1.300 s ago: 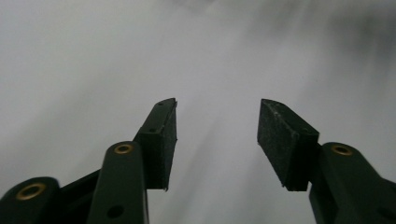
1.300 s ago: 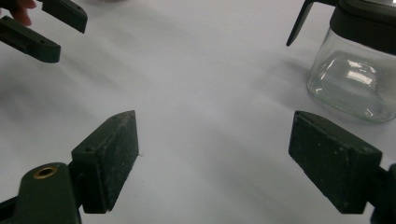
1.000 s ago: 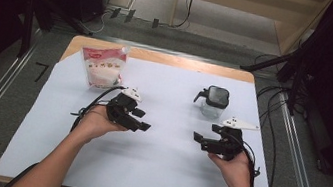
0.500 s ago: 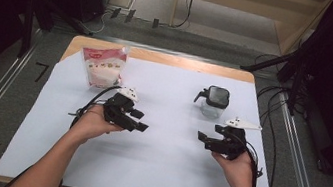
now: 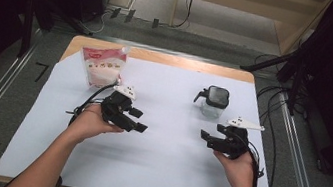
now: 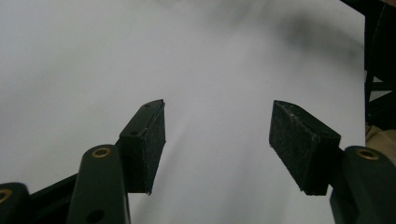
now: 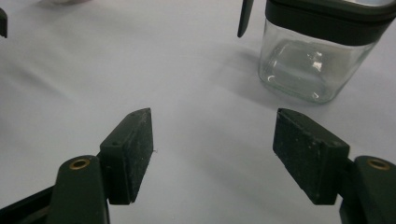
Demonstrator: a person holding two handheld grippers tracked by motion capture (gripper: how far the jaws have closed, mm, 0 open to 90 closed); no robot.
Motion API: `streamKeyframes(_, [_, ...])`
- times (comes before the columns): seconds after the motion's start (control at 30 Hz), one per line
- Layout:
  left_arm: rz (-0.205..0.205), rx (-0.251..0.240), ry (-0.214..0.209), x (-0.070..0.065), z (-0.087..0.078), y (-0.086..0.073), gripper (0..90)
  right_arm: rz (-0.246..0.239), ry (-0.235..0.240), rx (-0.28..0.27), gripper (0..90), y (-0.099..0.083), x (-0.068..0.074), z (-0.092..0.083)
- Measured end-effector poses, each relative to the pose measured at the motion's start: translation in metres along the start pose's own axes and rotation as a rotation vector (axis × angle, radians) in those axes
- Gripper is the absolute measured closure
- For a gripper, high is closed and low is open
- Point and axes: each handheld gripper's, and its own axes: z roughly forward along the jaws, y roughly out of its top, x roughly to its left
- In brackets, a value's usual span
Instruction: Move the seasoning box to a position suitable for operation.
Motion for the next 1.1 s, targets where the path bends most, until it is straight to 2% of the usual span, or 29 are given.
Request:
streamKeyframes(0.13, [-0.007,-0.025,0.001,0.000,-0.002,0.001,36.0,0.003,-0.033,-0.003,29.5,0.000,0.000,0.002])
streamKeyframes(0.3, [-0.001,-0.018,-0.001,0.003,-0.005,-0.001,36.1,0.006,-0.070,-0.021,29.6,0.001,-0.003,0.007])
streamKeyframes(0.37, [-0.005,-0.033,-0.015,0.004,-0.005,-0.001,36.5,0.012,-0.085,-0.023,29.5,0.002,-0.005,0.010])
streamKeyframes(0.43, [-0.006,-0.045,-0.018,0.005,-0.006,-0.001,37.0,0.041,-0.098,-0.011,27.2,0.003,-0.010,0.016])
streamKeyframes(0.53, [-0.007,-0.046,-0.007,0.006,-0.006,-0.001,37.1,0.059,-0.101,-0.005,26.1,0.005,-0.013,0.020])
streamKeyframes(0.67, [-0.020,-0.037,-0.011,0.006,-0.006,0.001,38.7,0.084,-0.093,0.040,27.1,0.010,-0.016,0.026])
streamKeyframes(0.8, [0.004,-0.003,0.007,0.003,-0.006,0.004,38.0,0.081,-0.114,0.028,26.4,0.014,-0.018,0.027])
streamKeyframes(0.97, [0.003,-0.006,0.004,0.003,-0.006,0.004,37.9,0.129,-0.145,-0.012,19.2,0.017,-0.024,0.028])
streamKeyframes(1.07, [-0.007,-0.009,-0.004,0.004,-0.005,0.003,35.9,0.180,-0.151,-0.014,14.2,0.020,-0.027,0.031])
streamKeyframes(1.1, [-0.006,-0.005,-0.005,0.004,-0.005,0.004,35.8,0.180,-0.182,-0.009,14.2,0.023,-0.026,0.034])
